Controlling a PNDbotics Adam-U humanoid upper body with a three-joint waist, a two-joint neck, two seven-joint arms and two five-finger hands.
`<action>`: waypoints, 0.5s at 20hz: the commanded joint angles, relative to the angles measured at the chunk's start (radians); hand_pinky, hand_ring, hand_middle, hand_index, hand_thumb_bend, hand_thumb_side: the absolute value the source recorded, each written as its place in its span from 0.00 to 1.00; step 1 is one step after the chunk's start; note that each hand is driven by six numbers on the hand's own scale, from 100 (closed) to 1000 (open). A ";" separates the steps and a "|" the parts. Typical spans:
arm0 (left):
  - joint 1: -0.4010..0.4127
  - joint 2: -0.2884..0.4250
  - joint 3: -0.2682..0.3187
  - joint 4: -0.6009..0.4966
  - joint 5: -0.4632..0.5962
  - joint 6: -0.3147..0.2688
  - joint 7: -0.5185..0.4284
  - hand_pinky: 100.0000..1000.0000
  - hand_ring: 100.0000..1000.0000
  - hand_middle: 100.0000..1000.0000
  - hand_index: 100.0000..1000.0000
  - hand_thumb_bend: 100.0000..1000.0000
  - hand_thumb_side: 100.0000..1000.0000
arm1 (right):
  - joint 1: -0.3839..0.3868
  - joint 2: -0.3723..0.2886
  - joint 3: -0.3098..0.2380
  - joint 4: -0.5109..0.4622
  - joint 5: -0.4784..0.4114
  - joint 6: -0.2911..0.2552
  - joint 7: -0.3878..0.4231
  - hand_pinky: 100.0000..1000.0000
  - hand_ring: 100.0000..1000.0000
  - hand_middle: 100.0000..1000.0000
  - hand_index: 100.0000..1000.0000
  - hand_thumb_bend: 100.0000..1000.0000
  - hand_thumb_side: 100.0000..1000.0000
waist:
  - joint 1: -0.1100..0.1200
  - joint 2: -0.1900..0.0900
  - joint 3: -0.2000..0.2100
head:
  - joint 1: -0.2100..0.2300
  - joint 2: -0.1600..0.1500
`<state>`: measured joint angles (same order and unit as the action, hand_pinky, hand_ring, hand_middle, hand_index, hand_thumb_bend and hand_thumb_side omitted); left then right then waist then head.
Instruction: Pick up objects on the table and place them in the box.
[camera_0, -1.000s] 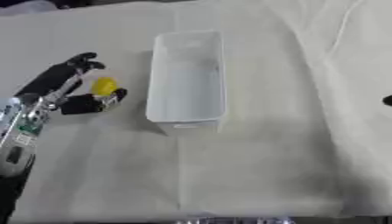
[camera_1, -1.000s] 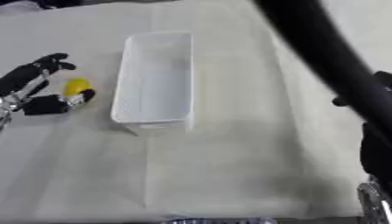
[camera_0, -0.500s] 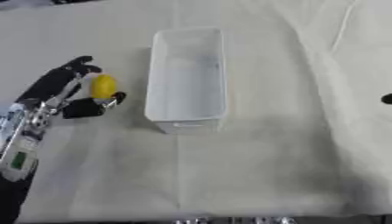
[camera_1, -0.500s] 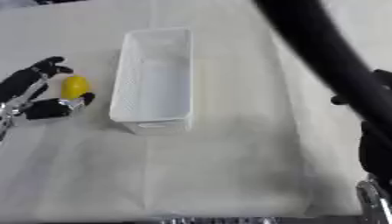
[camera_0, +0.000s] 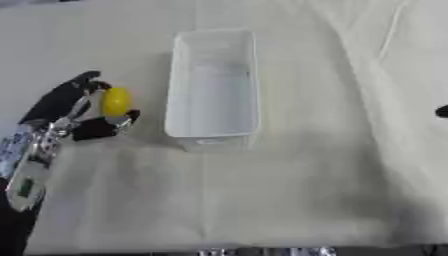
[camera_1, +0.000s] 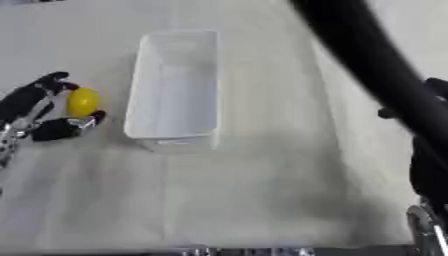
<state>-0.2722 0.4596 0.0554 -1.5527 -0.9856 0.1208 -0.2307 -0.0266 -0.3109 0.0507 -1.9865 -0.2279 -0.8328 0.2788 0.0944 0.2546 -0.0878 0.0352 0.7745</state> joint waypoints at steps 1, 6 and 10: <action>-0.006 0.002 0.021 0.019 -0.014 0.005 0.030 1.00 1.00 0.96 0.86 0.31 0.81 | -0.007 -0.003 -0.002 -0.014 0.000 -0.074 0.078 0.61 0.72 0.85 0.85 0.10 0.89 | -0.006 -0.011 0.000 | -0.008 -0.005; -0.011 -0.029 0.036 0.029 -0.029 0.015 0.056 1.00 1.00 0.95 0.86 0.30 0.80 | -0.007 0.000 -0.003 -0.014 -0.002 -0.074 0.081 0.61 0.72 0.85 0.85 0.10 0.89 | -0.009 -0.011 0.000 | -0.010 -0.005; -0.014 -0.074 0.055 0.019 -0.048 0.036 0.082 0.95 0.98 0.93 0.84 0.26 0.72 | -0.006 0.002 -0.004 -0.014 -0.003 -0.074 0.081 0.61 0.72 0.85 0.85 0.10 0.89 | -0.010 -0.011 -0.002 | -0.014 -0.005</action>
<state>-0.2746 0.3840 0.0950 -1.5199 -1.0222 0.1501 -0.1589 -0.0268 -0.3083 0.0491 -1.9865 -0.2285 -0.8300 0.2817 0.0894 0.2549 -0.0885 0.0340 0.7746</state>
